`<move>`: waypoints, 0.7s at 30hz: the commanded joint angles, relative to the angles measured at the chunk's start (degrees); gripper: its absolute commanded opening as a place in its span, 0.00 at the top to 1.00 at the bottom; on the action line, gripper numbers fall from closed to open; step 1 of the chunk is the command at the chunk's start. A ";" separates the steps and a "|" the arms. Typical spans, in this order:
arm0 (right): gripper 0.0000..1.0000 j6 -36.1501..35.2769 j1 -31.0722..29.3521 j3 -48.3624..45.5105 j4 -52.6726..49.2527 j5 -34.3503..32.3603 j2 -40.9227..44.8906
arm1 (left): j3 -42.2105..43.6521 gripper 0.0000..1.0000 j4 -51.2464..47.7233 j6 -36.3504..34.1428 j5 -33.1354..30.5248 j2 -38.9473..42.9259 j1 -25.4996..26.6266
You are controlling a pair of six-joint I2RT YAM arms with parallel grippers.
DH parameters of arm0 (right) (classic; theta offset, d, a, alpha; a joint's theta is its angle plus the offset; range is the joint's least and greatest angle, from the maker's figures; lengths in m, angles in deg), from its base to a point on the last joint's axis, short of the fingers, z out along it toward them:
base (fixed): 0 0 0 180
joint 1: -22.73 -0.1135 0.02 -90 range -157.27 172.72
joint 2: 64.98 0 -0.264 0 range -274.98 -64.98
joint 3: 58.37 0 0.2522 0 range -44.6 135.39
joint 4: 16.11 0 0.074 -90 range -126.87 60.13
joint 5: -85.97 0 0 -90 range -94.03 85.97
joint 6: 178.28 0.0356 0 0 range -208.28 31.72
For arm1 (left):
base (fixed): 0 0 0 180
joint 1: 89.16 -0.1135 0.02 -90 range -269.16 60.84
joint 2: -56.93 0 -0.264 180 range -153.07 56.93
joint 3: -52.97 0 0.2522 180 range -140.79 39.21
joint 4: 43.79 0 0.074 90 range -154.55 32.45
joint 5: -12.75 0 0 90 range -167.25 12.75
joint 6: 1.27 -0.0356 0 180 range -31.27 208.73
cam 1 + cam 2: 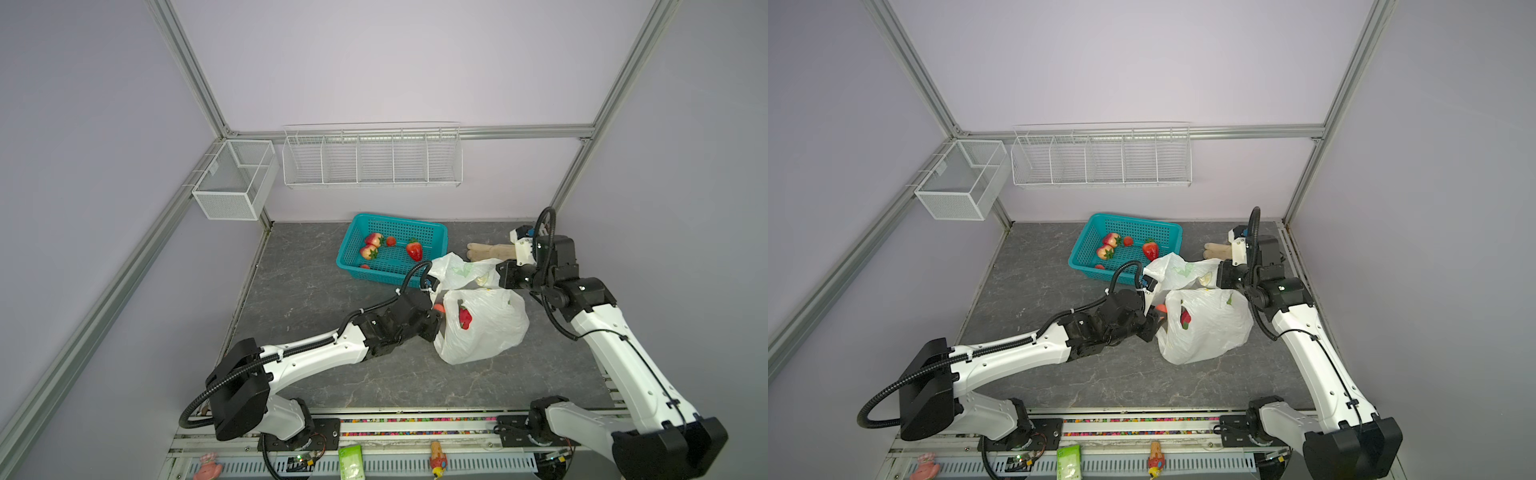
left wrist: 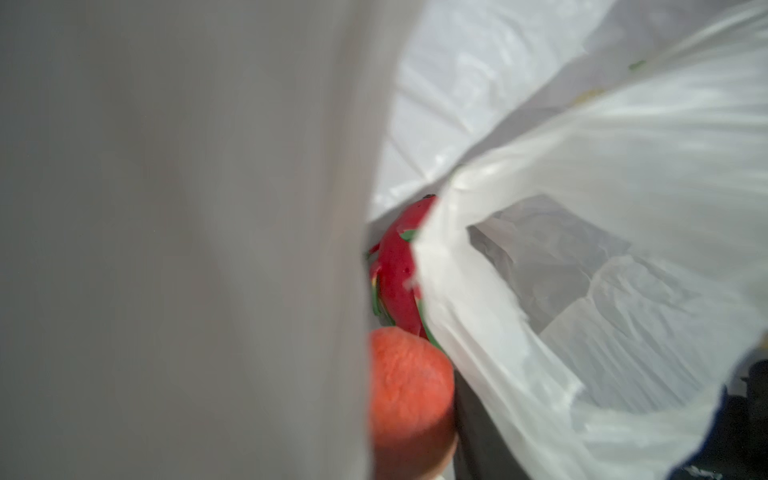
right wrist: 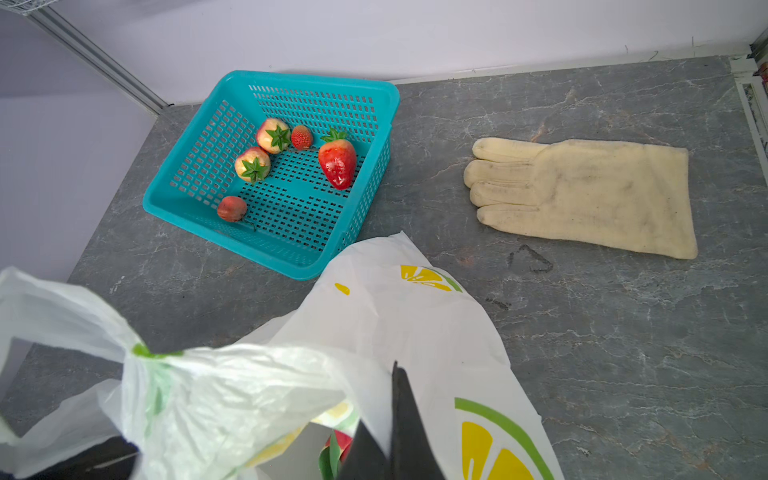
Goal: Place the fake fruits into the plastic bag and tie a complex knot
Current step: 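Carry the peach to the bag and lower it inside with the left gripper, then open the left gripper to release the peach and lift out of the bag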
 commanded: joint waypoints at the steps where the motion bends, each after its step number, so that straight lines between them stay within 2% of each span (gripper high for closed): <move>1: 0.94 -0.31 0.30 0.53 -0.51 0.79 0.98 | -2.44 0.63 2.58 3.87 -4.90 -1.54 -0.57; 3: 0.94 -0.05 0.31 0.43 -0.24 1.31 0.85 | -4.99 0.61 1.56 3.77 -4.64 -3.84 -0.58; 7: 0.94 0.53 0.30 0.08 0.43 2.93 0.57 | -10.13 0.60 3.09 1.96 3.37 -8.95 -0.50; 11: 0.94 0.52 0.27 0.08 0.31 3.29 0.64 | -12.65 0.58 6.72 2.35 8.57 -12.05 0.12; 18: 0.94 0.47 0.36 -0.19 0.27 3.54 0.82 | -16.15 0.54 8.80 2.10 9.85 -17.85 0.03; 21: 0.94 0.47 0.31 -0.70 0.27 3.22 1.33 | -16.86 0.50 9.22 1.48 8.17 -20.10 -0.27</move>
